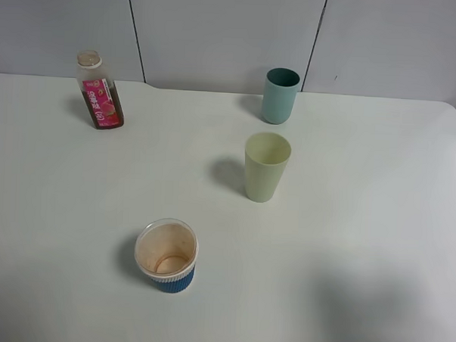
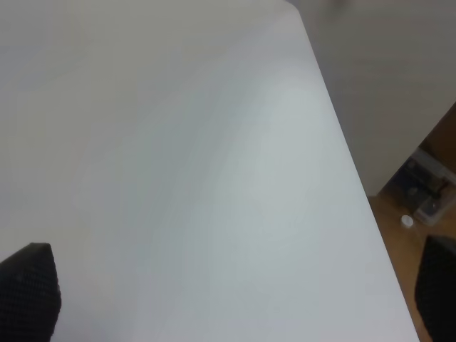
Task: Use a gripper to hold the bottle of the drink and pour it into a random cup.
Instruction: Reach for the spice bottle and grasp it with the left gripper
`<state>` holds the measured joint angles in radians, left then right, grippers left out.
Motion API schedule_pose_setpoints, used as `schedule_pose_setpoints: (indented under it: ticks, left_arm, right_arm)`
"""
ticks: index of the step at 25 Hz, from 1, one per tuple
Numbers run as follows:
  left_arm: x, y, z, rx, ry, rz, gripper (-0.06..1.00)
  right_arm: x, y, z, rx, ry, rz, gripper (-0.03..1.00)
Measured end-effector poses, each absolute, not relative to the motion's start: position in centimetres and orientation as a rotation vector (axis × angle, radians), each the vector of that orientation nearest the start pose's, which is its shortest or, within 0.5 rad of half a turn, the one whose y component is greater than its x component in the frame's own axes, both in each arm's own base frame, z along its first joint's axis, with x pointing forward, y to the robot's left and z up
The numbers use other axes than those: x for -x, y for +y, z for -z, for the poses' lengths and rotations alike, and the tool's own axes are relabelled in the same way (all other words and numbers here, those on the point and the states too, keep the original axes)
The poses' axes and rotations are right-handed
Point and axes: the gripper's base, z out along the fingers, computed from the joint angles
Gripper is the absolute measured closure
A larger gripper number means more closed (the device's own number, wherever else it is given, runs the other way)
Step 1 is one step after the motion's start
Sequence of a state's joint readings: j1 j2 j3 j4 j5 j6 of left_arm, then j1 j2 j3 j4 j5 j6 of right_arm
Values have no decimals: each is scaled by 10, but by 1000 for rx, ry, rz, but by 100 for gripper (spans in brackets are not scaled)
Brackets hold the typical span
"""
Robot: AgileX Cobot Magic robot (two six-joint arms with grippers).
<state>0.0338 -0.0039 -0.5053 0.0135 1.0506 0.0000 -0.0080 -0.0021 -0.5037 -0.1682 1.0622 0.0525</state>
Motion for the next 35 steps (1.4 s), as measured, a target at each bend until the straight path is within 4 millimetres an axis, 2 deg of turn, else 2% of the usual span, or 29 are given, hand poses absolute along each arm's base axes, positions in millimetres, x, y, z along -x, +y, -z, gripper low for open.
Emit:
schedule_pose_setpoints:
  ticks: [35]
  left_arm:
    - [6,1,-280,35,2025,-38,-4]
  right_arm:
    - [6,-13,-279,-70,2032,173,-2]
